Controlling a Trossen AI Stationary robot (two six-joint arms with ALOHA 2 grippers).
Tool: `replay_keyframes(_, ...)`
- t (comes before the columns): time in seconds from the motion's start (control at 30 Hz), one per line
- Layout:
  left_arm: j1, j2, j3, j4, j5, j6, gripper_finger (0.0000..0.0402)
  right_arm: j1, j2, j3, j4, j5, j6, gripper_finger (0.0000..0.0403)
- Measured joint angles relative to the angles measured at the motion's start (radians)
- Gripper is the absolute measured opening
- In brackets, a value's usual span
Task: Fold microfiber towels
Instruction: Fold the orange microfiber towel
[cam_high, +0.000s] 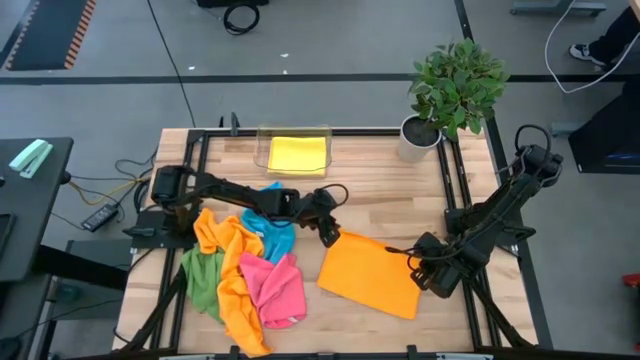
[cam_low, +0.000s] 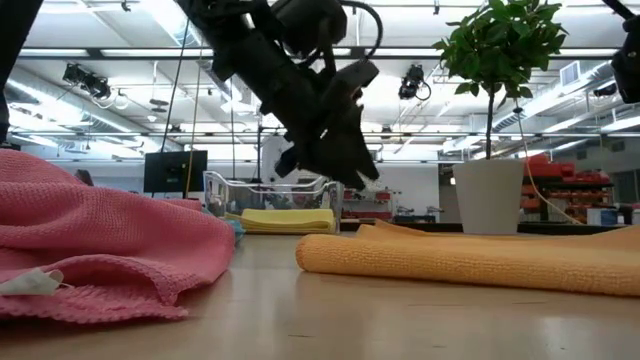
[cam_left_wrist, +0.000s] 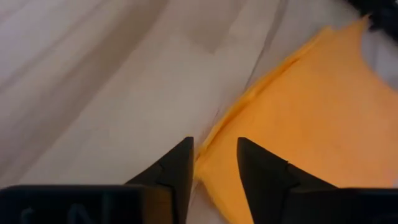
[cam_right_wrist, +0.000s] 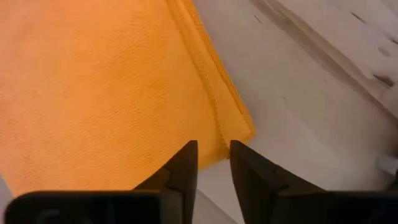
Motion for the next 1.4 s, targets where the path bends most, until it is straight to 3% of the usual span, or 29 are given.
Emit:
replay_keyframes(0.17, -0.029, -0.008, 0.000, 0.030, 0.088, 0.023, 0.0150, -0.001, 0.000, 0.018, 0.000, 0.021, 0.032, 0.0124)
replay_keyframes(0.33, -0.074, 0.017, -0.001, 0.006, 0.180, 0.091, 0.0127, -0.001, 0.000, 0.078, -0.028, 0.040, 0.042, 0.0106)
replay_keyframes(0.53, -0.089, 0.025, 0.000, -0.029, 0.137, 0.138, 0.0096, -0.002, -0.002, 0.140, -0.067, 0.075, 0.042, 0.0064)
replay_keyframes(0.67, -0.067, 0.025, 0.000, -0.048, 0.033, 0.007, 0.0096, -0.002, -0.002, 0.138, -0.076, 0.075, 0.045, 0.0036)
replay_keyframes(0.87, -0.021, 0.025, 0.000, -0.047, 0.037, -0.159, 0.0165, -0.001, -0.012, 0.138, -0.068, 0.053, 0.045, 0.0043)
replay_keyframes(1.0, 0.011, 0.045, -0.001, -0.064, 0.097, -0.311, 0.0228, -0.001, -0.019, 0.137, -0.083, 0.096, 0.070, 0.0053)
replay_keyframes(1.1, 0.016, 0.075, 0.000, -0.027, 0.136, -0.325, 0.0261, 0.006, -0.019, 0.134, -0.091, 0.143, 0.071, 0.0058)
replay_keyframes(1.27, 0.010, 0.091, 0.000, -0.021, 0.140, -0.329, 0.0282, 0.003, -0.051, 0.087, -0.075, 0.113, 0.099, 0.0074)
replay_keyframes(1.4, -0.003, 0.092, 0.000, -0.020, 0.137, -0.327, 0.0275, 0.019, -0.122, 0.005, 0.000, 0.099, 0.146, 0.0116)
